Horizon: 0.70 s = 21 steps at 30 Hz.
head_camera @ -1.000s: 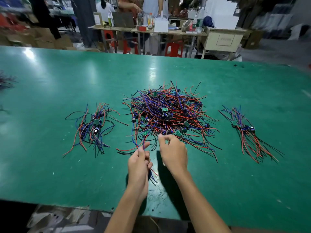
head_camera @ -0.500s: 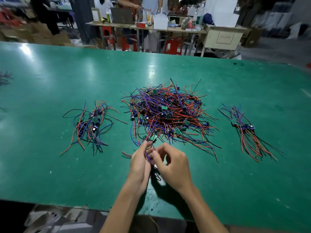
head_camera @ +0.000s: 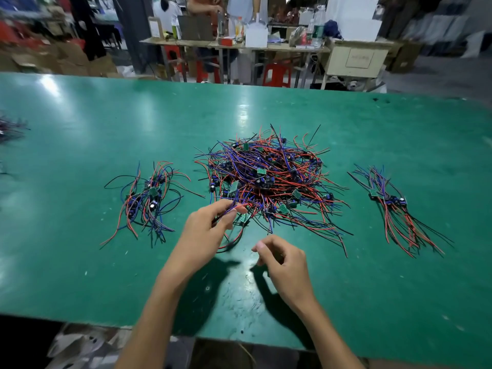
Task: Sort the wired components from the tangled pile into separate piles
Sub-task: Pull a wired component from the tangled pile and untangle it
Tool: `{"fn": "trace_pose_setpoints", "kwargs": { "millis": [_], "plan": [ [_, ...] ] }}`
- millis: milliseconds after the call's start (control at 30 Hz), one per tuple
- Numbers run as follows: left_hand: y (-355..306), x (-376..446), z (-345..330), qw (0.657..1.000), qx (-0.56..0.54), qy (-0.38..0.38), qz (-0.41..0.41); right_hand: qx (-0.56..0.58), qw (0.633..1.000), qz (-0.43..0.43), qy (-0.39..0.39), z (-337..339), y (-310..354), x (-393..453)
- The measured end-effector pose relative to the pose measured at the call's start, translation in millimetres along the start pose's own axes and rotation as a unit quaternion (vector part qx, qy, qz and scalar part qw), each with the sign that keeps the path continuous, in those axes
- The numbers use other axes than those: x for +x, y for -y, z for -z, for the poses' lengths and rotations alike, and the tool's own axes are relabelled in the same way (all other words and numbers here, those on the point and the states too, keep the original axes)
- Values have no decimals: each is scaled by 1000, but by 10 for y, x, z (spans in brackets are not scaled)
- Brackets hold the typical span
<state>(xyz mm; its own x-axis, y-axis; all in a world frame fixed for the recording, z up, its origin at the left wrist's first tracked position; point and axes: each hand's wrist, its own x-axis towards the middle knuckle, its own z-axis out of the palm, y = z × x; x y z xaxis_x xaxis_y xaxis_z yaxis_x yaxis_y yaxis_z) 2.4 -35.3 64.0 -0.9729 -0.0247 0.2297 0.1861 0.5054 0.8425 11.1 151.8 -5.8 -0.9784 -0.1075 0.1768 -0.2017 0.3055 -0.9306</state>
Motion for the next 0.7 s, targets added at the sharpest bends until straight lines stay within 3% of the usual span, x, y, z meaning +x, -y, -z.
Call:
{"fn": "trace_pose_setpoints", "kwargs": {
  "millis": [133, 233, 400, 500, 567, 600, 633, 700],
  "plan": [
    [-47, 75, 101, 995, -6, 94, -36, 168, 984, -60, 20, 7, 90, 118],
    [-47, 32, -19, 985, 45, 150, -70, 278, 951, -128, 41, 41, 172, 248],
    [35, -77, -165, 962, 90, 252, -56, 313, 940, -128, 54, 61, 134, 301],
    [47, -114, -155, 985, 34, 170, -25, 356, 924, -135, 23, 95, 67, 297],
    [38, -126, -118, 987, -145, 50, 50, 428, 888, -167, 8, 146, 26, 312],
    [48, -115, -87, 959, -264, -2, 104, 481, 856, -188, 5, 180, 7, 322],
    [59, -109, -42, 908, -388, -37, 156, 534, 820, -205, 5, 215, -16, 332],
    [87, -117, 40, 768, -592, -67, 236, 604, 765, -224, 6, 281, -51, 356]
  ]
}}
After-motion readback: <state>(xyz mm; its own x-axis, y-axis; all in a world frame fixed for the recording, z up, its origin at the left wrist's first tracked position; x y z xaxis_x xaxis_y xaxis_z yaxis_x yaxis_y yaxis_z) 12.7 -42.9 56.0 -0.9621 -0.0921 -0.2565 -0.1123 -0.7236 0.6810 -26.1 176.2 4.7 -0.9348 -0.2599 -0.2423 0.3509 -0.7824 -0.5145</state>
